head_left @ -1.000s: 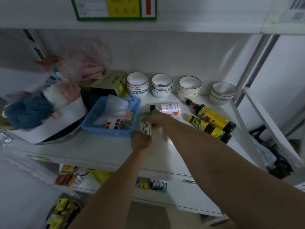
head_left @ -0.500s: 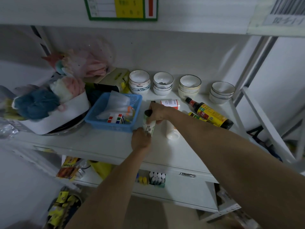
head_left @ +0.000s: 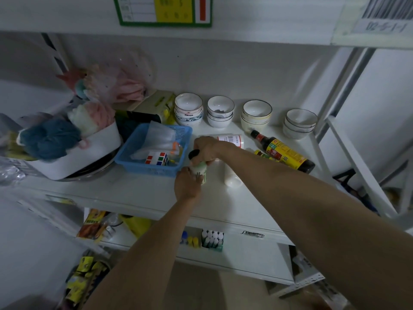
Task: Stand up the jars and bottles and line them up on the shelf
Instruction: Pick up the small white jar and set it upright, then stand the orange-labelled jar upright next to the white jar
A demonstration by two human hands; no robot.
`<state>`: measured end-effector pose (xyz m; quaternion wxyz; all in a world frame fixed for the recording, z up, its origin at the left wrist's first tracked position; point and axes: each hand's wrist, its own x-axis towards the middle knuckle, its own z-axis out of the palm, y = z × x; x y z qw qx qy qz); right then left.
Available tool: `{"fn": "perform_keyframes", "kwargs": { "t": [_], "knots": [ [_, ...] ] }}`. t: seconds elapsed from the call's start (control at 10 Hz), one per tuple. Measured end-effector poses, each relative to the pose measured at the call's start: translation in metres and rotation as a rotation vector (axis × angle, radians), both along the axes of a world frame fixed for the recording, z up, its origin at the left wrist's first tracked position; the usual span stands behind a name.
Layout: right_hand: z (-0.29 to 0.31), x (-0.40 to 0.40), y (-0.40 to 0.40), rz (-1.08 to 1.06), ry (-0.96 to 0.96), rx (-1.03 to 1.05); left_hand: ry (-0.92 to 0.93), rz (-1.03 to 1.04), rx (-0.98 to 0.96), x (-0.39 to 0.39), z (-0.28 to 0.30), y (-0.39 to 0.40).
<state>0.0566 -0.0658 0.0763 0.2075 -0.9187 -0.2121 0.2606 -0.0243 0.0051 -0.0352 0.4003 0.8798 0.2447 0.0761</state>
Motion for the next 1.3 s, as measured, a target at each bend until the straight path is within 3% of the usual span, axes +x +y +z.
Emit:
{"fn": "perform_keyframes", "kwargs": {
  "t": [0.2, 0.3, 0.4, 0.5, 0.7, 0.8, 1.0, 1.3],
  "knots": [
    [0.003, -0.001, -0.006, -0.03, 0.057, 0.04, 0.008, 0.01, 0.014, -0.005, 0.003, -0.004],
    [0.011, 0.009, -0.022, -0.15, 0.017, 0.094, 0.092, 0.039, -0.028, -0.013, 0.002, -0.007],
    [0.012, 0.029, -0.051, -0.304, -0.126, 0.032, 0.139, -0.064, -0.081, -0.016, 0.001, -0.016],
    [-0.001, 0.035, -0.084, -0.393, -0.059, -0.01, 0.099, -0.182, -0.117, -0.01, 0.003, -0.034],
    [-0.033, 0.027, -0.105, -0.416, -0.047, -0.057, 0.034, -0.234, 0.06, 0.015, 0.017, -0.071],
    [-0.045, 0.029, -0.103, -0.399, -0.098, 0.014, 0.12, -0.198, 0.057, 0.027, 0.018, -0.082],
    [-0.064, 0.043, -0.094, -0.51, 0.057, 0.243, 0.173, -0.185, -0.017, 0.04, 0.011, -0.089],
    [-0.051, 0.046, -0.1, -0.59, 0.31, 0.359, 0.082, -0.126, -0.15, 0.037, 0.005, -0.086]
  ]
}}
